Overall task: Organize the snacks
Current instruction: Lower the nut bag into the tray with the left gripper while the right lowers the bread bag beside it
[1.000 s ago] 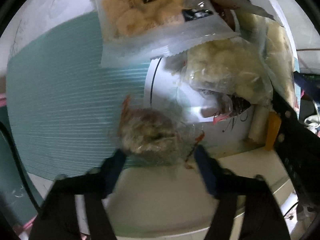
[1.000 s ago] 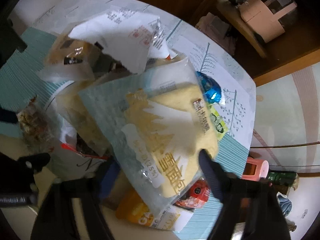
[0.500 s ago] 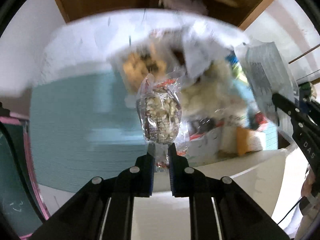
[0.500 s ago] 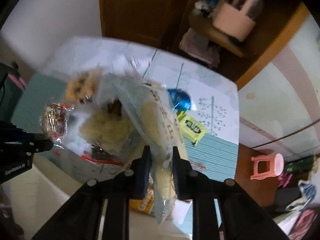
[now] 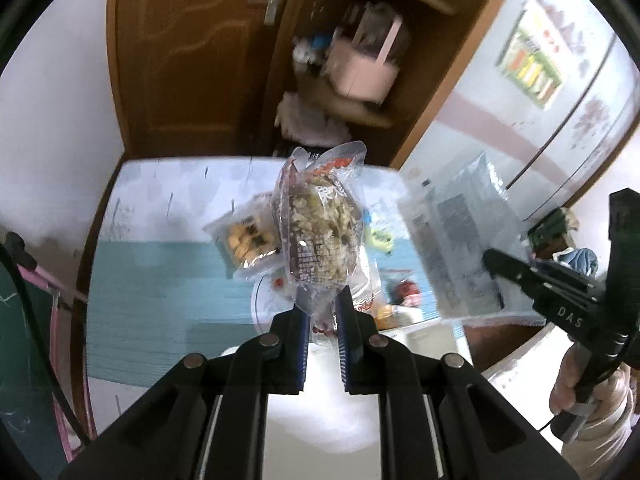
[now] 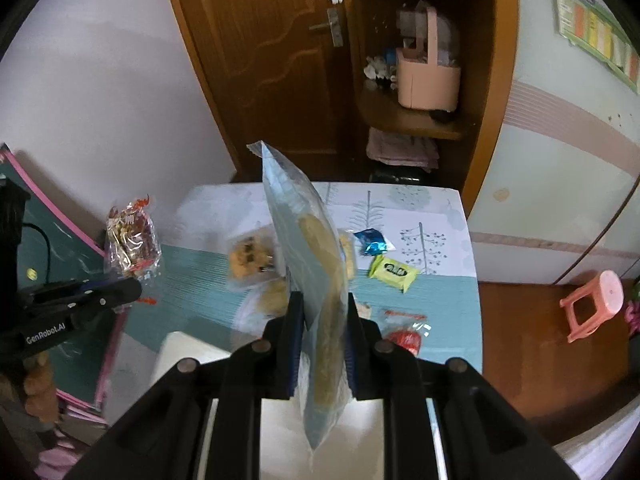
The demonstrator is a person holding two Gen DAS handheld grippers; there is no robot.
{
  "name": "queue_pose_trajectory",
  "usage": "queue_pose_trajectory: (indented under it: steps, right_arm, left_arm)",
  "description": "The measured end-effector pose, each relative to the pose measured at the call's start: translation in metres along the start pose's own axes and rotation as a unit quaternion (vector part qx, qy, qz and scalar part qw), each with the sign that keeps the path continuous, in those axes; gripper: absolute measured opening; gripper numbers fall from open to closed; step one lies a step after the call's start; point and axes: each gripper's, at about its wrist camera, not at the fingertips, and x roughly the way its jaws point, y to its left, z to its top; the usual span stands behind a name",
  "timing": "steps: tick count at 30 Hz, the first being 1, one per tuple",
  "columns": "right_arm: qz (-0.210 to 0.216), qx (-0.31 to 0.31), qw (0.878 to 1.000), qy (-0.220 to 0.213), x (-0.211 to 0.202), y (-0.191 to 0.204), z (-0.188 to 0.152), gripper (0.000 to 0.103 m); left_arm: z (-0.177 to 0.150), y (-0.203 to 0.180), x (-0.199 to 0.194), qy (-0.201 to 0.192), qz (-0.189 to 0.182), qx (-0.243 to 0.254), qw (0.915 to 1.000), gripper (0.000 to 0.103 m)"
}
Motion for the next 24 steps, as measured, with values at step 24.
queue_pose_trajectory:
  steps: [24]
  right_arm:
    - [0.017, 0.032, 0.988, 0.152, 0.024, 0.024, -0.159, 0.018]
  left_arm:
    - [-0.148, -0.024, 0.054, 0.194, 0.095, 0.085, 0.9726, 0.010]
